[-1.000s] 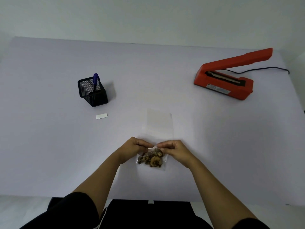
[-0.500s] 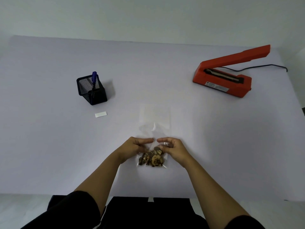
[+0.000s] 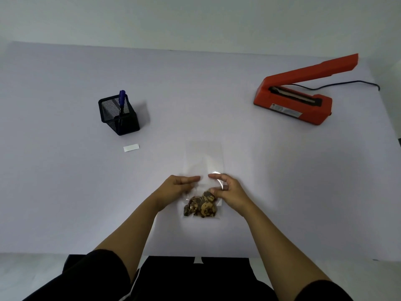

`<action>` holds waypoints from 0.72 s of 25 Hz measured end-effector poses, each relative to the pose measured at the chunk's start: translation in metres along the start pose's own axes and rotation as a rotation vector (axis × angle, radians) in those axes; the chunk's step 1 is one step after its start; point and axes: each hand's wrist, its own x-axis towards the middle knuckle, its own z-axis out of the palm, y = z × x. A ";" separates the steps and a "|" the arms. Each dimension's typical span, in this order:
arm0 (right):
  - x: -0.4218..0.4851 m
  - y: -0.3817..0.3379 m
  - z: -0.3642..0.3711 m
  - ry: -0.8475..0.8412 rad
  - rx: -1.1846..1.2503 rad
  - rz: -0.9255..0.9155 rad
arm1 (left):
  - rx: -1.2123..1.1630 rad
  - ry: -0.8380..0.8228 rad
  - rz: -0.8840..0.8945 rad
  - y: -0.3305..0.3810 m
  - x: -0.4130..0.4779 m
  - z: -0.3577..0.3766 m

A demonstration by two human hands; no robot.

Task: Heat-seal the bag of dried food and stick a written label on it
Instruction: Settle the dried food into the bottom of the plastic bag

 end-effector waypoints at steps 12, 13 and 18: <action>0.024 -0.010 0.003 0.259 -0.527 -0.135 | 0.358 0.242 0.154 0.000 0.016 -0.001; 0.024 -0.010 0.004 0.266 -0.587 -0.158 | 0.385 0.263 0.189 0.000 0.016 0.002; 0.024 -0.010 0.002 0.279 -0.775 -0.165 | 0.550 0.435 0.331 -0.008 0.023 0.016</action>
